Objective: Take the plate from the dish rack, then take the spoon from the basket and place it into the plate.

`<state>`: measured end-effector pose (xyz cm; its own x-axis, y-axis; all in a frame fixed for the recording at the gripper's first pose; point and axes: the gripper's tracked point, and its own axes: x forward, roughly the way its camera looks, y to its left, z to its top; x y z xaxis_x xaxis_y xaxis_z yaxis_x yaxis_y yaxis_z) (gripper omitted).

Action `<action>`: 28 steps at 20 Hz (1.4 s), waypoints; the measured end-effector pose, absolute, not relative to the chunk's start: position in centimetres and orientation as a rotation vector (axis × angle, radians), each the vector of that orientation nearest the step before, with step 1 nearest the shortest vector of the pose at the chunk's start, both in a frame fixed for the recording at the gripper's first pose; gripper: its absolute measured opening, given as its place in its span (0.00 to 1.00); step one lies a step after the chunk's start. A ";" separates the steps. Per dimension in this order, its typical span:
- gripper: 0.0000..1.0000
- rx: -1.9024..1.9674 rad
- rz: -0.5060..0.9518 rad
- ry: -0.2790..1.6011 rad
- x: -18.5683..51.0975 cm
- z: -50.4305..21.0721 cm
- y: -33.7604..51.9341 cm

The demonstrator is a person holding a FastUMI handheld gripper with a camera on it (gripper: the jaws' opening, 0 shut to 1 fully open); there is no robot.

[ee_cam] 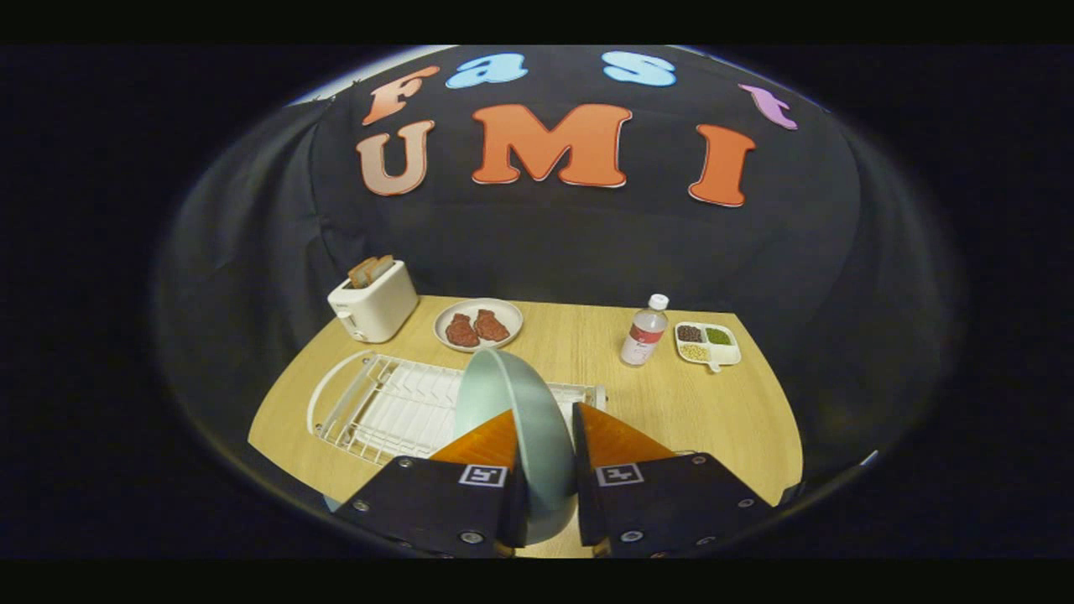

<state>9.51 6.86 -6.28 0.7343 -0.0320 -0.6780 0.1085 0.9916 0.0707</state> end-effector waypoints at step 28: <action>0.24 0.531 0.051 0.920 -7.3 -21.3 9.0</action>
